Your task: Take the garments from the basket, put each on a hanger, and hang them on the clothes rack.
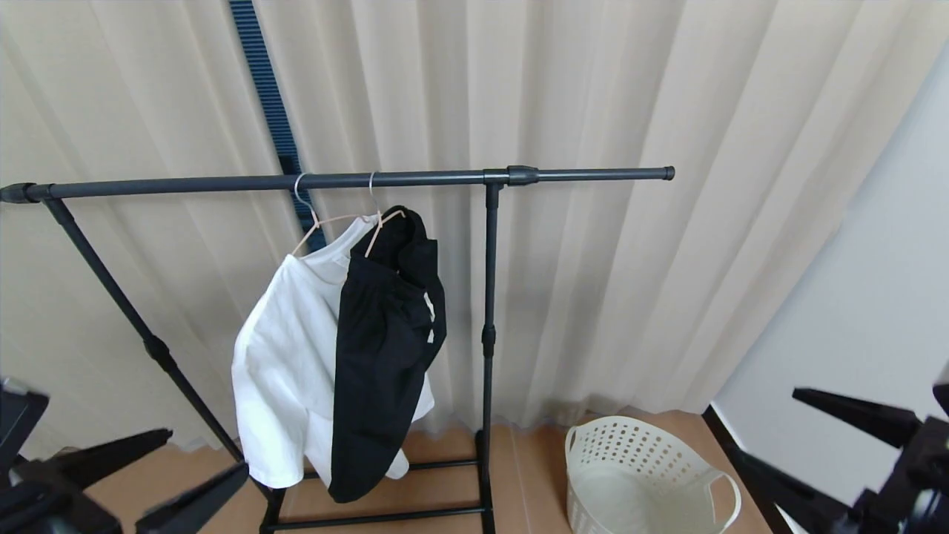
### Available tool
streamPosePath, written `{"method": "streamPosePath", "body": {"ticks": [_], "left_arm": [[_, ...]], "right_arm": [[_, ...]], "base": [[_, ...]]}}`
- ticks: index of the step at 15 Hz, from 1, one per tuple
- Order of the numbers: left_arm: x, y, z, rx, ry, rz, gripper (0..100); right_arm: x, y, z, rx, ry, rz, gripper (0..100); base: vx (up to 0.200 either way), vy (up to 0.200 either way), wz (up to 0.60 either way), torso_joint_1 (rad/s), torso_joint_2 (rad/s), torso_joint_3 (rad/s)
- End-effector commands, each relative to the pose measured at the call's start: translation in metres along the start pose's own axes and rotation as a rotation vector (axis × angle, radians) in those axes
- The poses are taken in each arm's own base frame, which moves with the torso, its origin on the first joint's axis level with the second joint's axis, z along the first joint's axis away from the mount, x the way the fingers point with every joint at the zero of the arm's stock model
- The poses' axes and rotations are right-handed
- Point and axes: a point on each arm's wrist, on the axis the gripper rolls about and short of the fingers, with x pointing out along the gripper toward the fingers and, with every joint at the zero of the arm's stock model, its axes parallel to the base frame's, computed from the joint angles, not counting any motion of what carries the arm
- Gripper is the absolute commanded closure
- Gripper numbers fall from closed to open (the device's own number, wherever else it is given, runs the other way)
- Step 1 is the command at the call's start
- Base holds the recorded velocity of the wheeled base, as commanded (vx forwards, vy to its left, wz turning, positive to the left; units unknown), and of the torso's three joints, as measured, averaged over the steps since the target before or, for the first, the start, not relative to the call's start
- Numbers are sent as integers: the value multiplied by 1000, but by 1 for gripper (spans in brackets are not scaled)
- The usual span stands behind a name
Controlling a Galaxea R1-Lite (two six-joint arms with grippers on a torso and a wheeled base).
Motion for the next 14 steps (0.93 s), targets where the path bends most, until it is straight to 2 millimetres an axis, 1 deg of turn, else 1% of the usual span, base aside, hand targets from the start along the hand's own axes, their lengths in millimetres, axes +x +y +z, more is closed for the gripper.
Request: {"method": "streamPosePath", "body": {"ticks": [1, 3, 4, 6, 7, 8, 9, 10, 12, 14], "left_arm": [[-43, -4, -57, 20, -47, -17, 0], [-62, -6, -83, 20, -25, -24, 0], [-67, -6, -93, 23, -18, -41, 0], [-71, -6, -95, -11, -45, -32, 0], [-71, -6, -95, -11, -45, -32, 0], [-68, -5, -96, -38, -24, 68, 0], [-66, -5, -95, -49, -22, 148, 0], [-64, -5, -99, -42, -39, 241, 0], [-68, -7, -102, -26, -132, 341, 0], [-76, -11, -107, 14, -258, 294, 0]], "right_arm": [[-34, 1, -48, -9, 9, 9, 0], [-49, 0, -63, -9, 14, 8, 0], [-57, 0, -70, -12, 27, 10, 0], [-71, -1, -88, -18, 73, 17, 0], [-71, -1, -89, -18, 75, 17, 0], [-80, -2, -96, -13, 57, 3, 0], [-82, -2, -96, 0, 39, -39, 0], [-84, -2, -97, 12, 25, -108, 0], [-89, -2, -98, 32, -17, -233, 0], [-93, -1, -99, 58, -65, -342, 0]], "base": [[0, 0, 0, 0, 0, 0], [0, 0, 0, 0, 0, 0], [0, 0, 0, 0, 0, 0], [0, 0, 0, 0, 0, 0], [0, 0, 0, 0, 0, 0], [0, 0, 0, 0, 0, 0], [0, 0, 0, 0, 0, 0], [0, 0, 0, 0, 0, 0], [0, 0, 0, 0, 0, 0], [0, 0, 0, 0, 0, 0]]}}
